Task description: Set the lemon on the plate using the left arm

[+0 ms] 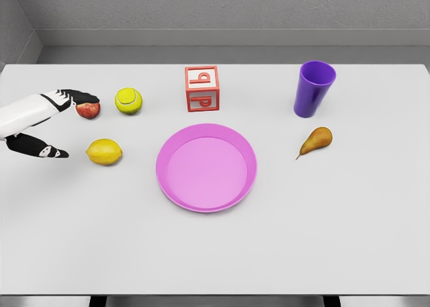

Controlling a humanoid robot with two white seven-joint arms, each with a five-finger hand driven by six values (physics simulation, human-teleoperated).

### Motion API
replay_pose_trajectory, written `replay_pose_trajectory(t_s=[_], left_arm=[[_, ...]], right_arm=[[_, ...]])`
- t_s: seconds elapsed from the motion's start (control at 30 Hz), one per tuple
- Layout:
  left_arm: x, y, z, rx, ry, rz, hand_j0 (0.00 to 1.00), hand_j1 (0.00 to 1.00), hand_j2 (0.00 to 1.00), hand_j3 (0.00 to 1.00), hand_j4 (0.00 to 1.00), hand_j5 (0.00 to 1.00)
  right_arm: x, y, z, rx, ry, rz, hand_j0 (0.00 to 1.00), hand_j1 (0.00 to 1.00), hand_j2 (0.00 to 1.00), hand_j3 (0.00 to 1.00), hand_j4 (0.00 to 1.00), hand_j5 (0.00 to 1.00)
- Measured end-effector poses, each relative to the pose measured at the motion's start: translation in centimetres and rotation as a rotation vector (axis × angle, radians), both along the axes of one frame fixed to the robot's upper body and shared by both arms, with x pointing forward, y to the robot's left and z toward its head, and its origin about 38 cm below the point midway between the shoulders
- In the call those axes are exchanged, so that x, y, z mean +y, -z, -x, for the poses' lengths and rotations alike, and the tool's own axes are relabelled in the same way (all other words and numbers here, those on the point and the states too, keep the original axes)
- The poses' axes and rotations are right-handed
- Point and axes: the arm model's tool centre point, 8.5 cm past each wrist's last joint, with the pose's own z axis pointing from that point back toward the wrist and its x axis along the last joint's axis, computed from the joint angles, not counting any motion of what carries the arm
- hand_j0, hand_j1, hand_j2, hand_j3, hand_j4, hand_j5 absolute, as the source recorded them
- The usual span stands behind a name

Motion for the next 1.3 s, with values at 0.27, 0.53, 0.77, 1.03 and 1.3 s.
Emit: replay_pose_trajectory(t_s=[0.27,0.53,0.77,1.03,1.3], left_arm=[[0.2,0.4,0.1,0.007,-0.005,-0.011,1.00,1.00,1.00,1.00,1.00,1.00],[0.1,2.0,0.6,0.033,-0.003,-0.059,1.00,1.00,1.00,1.00,1.00,1.00],[-0.5,3.7,0.7,0.042,0.011,-0.151,1.00,1.00,1.00,1.00,1.00,1.00],[-4.5,5.0,-0.8,-0.010,0.063,-0.179,1.00,1.00,1.00,1.00,1.00,1.00],[-3.8,8.2,-1.6,0.061,0.018,-0.216,1.00,1.00,1.00,1.00,1.00,1.00]], right_arm=[[0.0,0.0,0.0,0.000,-0.001,0.000,1.00,1.00,1.00,1.00,1.00,1.00],[0.0,0.0,0.0,0.000,-0.001,0.000,1.00,1.00,1.00,1.00,1.00,1.00],[0.0,0.0,0.0,0.000,-0.001,0.000,1.00,1.00,1.00,1.00,1.00,1.00],[0.0,0.0,0.0,0.000,-0.002,0.000,1.00,1.00,1.00,1.00,1.00,1.00],[0.0,0.0,0.0,0.000,-0.002,0.000,1.00,1.00,1.00,1.00,1.00,1.00]])
